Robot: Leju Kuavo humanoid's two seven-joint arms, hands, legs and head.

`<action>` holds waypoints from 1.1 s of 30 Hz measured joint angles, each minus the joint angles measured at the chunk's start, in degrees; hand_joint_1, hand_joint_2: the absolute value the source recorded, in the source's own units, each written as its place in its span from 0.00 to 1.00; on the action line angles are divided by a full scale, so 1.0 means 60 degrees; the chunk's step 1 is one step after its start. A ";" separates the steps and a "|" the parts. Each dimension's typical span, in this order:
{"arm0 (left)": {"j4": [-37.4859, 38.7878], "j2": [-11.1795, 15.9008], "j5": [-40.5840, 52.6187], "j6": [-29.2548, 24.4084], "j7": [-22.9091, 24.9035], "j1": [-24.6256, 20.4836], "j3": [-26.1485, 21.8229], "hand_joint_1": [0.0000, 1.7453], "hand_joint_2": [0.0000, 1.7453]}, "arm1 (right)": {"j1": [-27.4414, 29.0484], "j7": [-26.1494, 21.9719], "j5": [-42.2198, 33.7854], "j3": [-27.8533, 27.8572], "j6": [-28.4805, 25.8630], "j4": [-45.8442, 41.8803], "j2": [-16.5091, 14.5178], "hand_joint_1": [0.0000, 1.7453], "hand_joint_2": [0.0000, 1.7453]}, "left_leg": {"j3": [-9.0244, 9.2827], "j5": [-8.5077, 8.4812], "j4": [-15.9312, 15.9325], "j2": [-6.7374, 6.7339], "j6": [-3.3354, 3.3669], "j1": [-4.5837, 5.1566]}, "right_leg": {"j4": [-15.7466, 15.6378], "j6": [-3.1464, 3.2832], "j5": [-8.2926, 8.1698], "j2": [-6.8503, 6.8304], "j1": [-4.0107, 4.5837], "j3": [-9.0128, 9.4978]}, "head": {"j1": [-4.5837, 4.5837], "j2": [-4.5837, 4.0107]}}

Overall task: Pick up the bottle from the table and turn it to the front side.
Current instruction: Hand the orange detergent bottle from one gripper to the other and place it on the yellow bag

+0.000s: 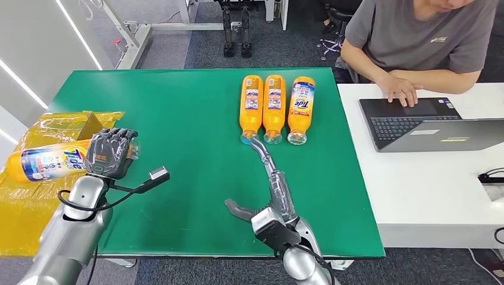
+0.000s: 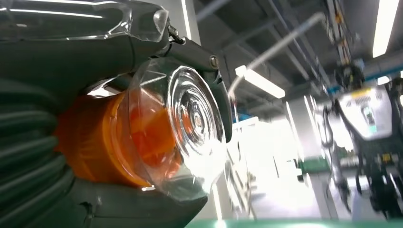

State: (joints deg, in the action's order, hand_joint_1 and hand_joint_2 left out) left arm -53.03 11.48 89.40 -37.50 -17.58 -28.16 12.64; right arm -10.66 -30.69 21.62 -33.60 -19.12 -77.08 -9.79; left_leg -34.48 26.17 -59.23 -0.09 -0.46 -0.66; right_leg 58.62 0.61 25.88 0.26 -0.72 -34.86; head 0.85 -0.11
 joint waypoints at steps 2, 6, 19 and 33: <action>0.0597 0.0138 -0.0019 0.0090 -0.0006 -0.0308 0.0158 1.00 1.00 | 0.0023 -0.0001 0.0002 0.0047 0.0027 -0.0017 0.0000 0.00 1.00 | -0.0001 0.0000 0.0000 0.0002 0.0000 0.0000 | 0.0000 0.0000 0.0000 -0.0002 0.0000 -0.0001 | 0.0000 0.0000; 0.1797 0.0257 0.0016 0.0363 0.0064 -0.0985 0.0395 1.00 1.00 | 0.0127 -0.0008 0.0015 0.0114 0.0059 -0.0105 0.0000 0.00 1.00 | -0.0004 0.0000 0.0000 0.0006 0.0000 0.0001 | -0.0001 0.0000 0.0000 -0.0006 0.0000 -0.0001 | -0.0002 0.0000; 0.4540 0.0180 -0.0390 0.2548 -0.1569 -0.2238 0.1365 1.00 1.00 | 0.0431 0.0007 0.0073 0.0316 -0.0114 -0.0439 -0.0007 0.00 1.00 | -0.0005 0.0000 -0.0001 0.0006 0.0000 0.0001 | -0.0002 -0.0001 0.0000 -0.0005 -0.0001 -0.0003 | -0.0002 0.0000; 0.5075 0.0173 -0.0583 0.2945 -0.1952 -0.2619 0.1452 1.00 1.00 | 0.0641 -0.0027 0.0032 0.0354 -0.0256 -0.0493 -0.0007 0.00 1.00 | -0.0004 0.0000 -0.0001 0.0006 -0.0001 0.0001 | -0.0001 -0.0001 0.0000 -0.0005 -0.0001 -0.0002 | -0.0003 0.0000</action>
State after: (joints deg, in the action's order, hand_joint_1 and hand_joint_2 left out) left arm -22.58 12.52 85.90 -19.82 -29.30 -43.88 21.35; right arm -6.81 -30.85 21.81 -31.47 -20.65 -80.03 -9.84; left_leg -34.50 26.17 -59.23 -0.06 -0.46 -0.66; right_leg 58.61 0.61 25.88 0.24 -0.72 -34.87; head 0.83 -0.11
